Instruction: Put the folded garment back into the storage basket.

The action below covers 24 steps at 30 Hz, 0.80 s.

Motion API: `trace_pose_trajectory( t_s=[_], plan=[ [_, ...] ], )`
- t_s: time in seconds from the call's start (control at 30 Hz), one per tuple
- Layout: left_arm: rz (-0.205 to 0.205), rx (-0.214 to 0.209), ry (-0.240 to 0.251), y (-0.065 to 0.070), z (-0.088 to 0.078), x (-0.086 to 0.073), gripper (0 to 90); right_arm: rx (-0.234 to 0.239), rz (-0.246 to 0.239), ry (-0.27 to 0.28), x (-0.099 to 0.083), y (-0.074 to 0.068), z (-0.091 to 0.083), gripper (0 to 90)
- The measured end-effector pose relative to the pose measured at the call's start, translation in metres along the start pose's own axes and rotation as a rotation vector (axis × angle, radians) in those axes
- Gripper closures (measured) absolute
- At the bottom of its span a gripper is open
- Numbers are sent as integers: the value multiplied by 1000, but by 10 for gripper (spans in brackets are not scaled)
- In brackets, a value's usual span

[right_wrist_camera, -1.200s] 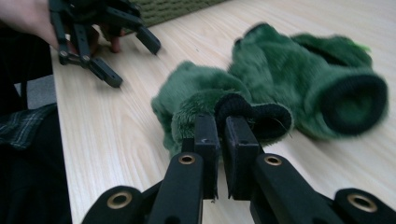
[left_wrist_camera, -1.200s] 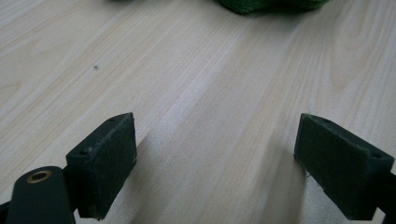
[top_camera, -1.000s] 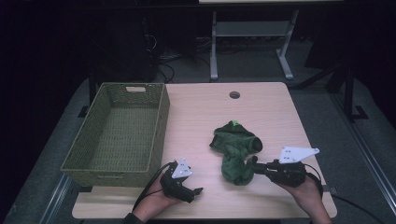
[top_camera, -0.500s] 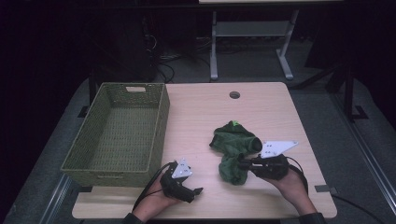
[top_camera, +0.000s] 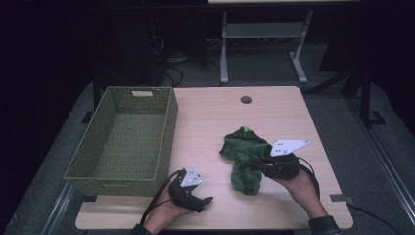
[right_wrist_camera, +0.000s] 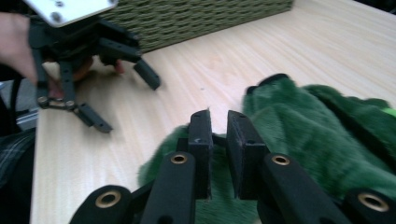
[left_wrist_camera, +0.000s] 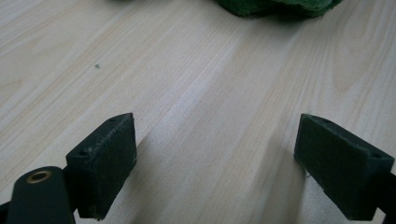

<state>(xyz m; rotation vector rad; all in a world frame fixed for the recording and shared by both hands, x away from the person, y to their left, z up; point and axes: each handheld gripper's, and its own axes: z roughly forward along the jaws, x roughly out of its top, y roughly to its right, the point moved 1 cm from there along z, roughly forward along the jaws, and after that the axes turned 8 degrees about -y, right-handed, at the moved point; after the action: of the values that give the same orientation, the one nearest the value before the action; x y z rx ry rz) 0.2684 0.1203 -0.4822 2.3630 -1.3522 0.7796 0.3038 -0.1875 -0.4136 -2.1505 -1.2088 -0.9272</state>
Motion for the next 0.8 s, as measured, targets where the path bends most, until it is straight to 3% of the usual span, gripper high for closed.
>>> trace_pose_trajectory(
  t_s=[0.13, 0.3, 0.43, 0.53, 0.6, 0.73, 0.8],
  plan=[
    [-11, 5, -39, 2, 1, 8, 134, -35, 15, -5, 1, 9, -7, 768],
    [13, -10, -31, 2, -1, 20, 146, -71, 54, -21, -4, 28, -16, 713],
    [25, -15, -9, -7, -9, 35, 170, -77, 100, -36, -5, 40, -21, 656],
    [26, -20, 1, -13, -11, 42, 202, -87, 106, -30, -5, 46, -24, 646],
    [24, -33, 9, -18, -12, 48, 257, -100, 127, -41, -3, 53, -28, 616],
    [35, -45, -7, -30, -11, 67, 291, -115, 144, -34, -1, 61, -30, 589],
    [38, -48, 13, -37, -11, 83, 317, -122, 152, -44, 1, 69, -31, 576]
  ],
)
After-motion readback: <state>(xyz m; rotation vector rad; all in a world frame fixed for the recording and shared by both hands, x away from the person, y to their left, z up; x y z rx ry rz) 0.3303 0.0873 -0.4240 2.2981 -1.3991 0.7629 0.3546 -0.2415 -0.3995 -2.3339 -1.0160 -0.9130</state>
